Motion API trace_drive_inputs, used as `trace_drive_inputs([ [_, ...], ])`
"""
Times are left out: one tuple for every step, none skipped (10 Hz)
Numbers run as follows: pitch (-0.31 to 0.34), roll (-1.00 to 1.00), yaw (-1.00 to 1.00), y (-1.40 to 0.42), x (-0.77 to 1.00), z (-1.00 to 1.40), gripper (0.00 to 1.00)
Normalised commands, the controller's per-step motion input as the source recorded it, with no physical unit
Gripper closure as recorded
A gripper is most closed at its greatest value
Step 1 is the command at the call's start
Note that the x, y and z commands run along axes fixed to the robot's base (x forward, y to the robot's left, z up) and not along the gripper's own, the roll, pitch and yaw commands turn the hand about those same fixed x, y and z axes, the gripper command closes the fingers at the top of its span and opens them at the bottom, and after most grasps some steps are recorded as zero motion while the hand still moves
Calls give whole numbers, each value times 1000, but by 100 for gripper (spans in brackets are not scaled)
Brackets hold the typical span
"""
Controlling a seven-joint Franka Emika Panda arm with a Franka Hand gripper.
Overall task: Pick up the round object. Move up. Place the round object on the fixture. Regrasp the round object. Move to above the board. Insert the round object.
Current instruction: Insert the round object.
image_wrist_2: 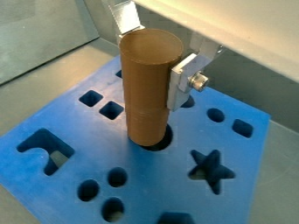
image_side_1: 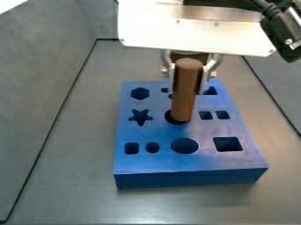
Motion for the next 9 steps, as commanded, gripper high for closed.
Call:
trace_drive_inputs([
  [0,0,-51,0,0,0,100],
  [0,20,0,0,0,0,100],
  [-143,257,0,-189,-274,-11,100],
  [-71,146,0,-89,-134,0,100],
  [0,0,0,43,0,0,100],
  [0,-40,0,74,0,0,100],
  [0,60,0,-3,0,-37,100],
  [-186,523,0,-140,29,-737,100],
  [-177,486,0,-154,40,-794,100],
])
